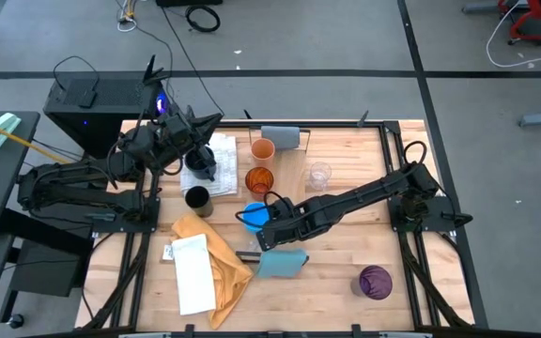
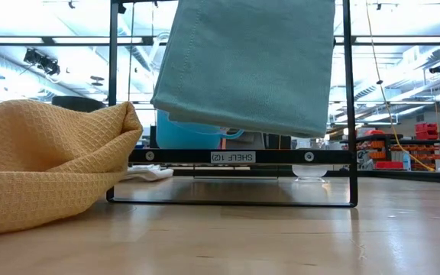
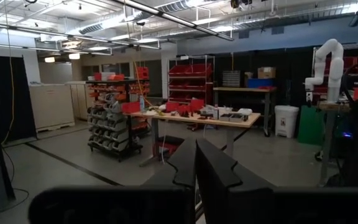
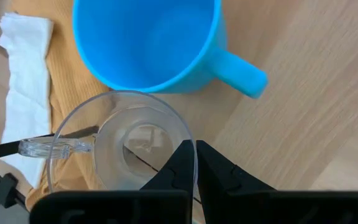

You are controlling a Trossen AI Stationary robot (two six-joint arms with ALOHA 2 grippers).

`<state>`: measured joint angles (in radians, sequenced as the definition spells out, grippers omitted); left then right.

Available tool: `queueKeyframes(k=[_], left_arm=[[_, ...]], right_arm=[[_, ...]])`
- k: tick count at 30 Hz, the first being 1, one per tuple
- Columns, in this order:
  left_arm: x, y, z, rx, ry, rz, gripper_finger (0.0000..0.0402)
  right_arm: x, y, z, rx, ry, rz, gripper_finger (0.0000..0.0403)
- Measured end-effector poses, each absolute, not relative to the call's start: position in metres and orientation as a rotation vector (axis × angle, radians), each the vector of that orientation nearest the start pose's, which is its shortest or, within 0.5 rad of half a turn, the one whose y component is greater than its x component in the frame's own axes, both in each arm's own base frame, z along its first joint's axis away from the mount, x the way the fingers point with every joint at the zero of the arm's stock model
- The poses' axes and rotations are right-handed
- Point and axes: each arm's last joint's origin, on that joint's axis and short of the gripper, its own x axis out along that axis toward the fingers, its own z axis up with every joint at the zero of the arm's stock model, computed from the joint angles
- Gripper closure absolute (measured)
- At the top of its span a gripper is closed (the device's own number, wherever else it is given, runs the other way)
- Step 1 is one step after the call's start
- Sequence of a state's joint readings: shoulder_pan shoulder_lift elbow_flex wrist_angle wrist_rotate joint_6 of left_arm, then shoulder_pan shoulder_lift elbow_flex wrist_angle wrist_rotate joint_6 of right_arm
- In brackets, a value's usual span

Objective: Stack small to large cups/mugs on shelf
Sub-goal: Put the transparent mug on the shelf

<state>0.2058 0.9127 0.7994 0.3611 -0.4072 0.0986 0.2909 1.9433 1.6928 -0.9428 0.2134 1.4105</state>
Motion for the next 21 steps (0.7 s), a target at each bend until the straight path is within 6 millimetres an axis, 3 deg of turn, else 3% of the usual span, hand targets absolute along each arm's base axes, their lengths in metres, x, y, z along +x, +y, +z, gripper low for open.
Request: queueKeyframes(k=[21], left_arm=[[0.194,0.052,0.367,0.066,-0.222,0.62,0.0376]], right_arm=[[0.392,0.111,0.248,0.932,0.97,-0.749,0.0387]])
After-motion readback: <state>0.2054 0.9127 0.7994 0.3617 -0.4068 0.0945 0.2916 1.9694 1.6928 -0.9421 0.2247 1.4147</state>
